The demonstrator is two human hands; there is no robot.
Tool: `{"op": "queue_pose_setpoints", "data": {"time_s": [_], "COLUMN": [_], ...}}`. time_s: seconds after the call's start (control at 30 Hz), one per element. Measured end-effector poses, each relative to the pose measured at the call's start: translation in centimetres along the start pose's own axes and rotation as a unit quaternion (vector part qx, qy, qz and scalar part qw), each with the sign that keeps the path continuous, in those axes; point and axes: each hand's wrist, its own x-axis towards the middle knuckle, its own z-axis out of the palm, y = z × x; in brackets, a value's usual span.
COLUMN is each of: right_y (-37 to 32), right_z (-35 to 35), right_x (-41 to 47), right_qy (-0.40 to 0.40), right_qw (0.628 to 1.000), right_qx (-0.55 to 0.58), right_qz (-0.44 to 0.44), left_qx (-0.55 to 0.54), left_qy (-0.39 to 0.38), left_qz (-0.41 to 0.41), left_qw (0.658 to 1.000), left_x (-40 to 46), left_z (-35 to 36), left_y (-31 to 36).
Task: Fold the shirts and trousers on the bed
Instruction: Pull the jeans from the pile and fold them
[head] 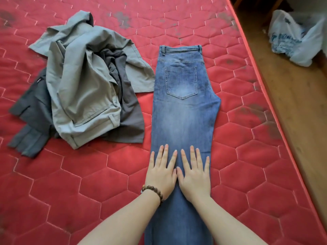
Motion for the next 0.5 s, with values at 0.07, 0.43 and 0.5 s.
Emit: {"op": "queue_pose_setpoints", "data": {"time_s": [0.07,0.43,0.5], "right_y": [-0.3,-2.0,-2.3], "right_z": [0.3,1.7,1.6], "right_x": [-3.3,-19.8,-21.8], "right_qy": [0.004,-0.009,-0.008], "right_qw": [1.0,1.0,1.0], "right_qx": [0.0,0.006,0.009], "right_qz": [0.001,-0.01,-0.015], "left_qx": [-0.003,-0.014,-0.013], "left_qy": [0.001,-0.006,0.0], "left_qz": [0.005,-0.013,-0.023], "left_qw": [1.0,1.0,1.0], "left_x": [-3.1,-20.5,-22.7], "left_z": [0.6,3.8,4.1], "left_y": [0.6,3.5,4.0]}}
